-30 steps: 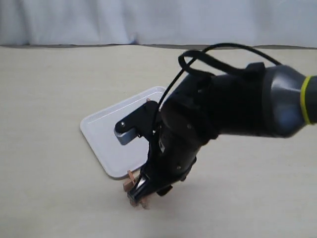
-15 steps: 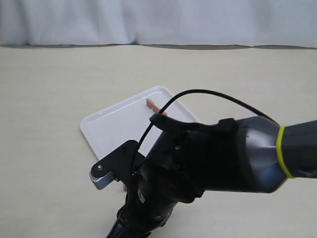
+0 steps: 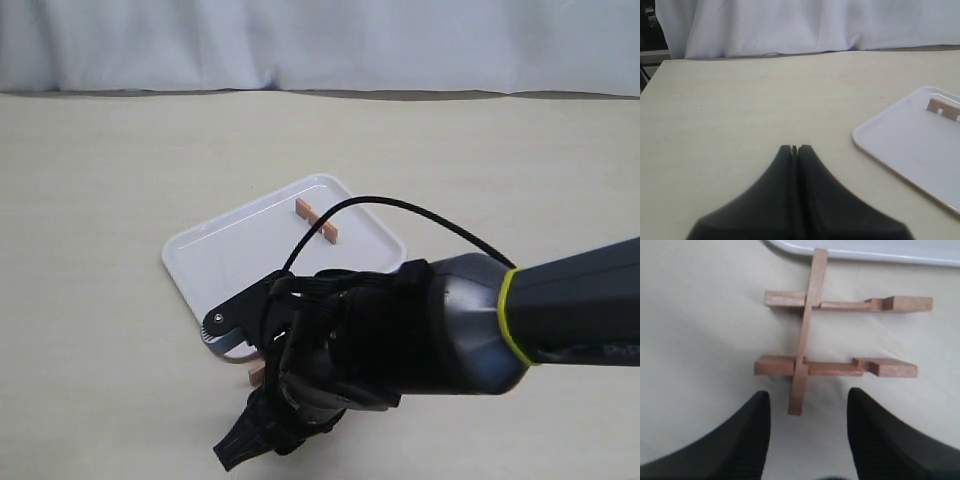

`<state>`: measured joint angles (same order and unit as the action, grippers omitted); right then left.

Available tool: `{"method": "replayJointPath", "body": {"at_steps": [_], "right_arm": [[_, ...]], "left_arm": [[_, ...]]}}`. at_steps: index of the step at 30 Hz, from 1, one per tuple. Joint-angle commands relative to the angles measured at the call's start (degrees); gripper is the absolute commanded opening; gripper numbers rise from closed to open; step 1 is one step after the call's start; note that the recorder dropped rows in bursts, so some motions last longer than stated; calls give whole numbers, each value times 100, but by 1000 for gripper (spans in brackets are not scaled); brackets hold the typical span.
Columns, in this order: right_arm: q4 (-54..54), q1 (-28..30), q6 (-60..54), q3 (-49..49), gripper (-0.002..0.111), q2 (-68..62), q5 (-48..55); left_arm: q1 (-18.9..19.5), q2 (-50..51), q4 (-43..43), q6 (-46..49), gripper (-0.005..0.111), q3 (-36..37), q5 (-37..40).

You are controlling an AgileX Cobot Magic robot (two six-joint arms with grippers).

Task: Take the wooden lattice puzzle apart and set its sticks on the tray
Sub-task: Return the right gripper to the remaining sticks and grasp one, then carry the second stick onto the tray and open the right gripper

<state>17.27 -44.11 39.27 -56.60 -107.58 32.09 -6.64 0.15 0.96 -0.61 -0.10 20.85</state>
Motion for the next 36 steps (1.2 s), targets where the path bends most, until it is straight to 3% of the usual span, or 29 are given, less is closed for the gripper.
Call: {"method": "replayJointPath", "body": {"at_steps": [1,6,26,36], "right_arm": [[299,5,360,29,32,-99,-107],[300,5,426,29,5,-157,-264],[662,68,-71,-341,5,1056,413],[725,1195,-141,-1299,5,252,120]], "left_arm": [[-8,-15,4,30,0,10,-65],[-8,-15,4,30,0,10,-65],[-8,-15,4,30,0,10,-65],[-8,-15,4,30,0,10,-65]]}}
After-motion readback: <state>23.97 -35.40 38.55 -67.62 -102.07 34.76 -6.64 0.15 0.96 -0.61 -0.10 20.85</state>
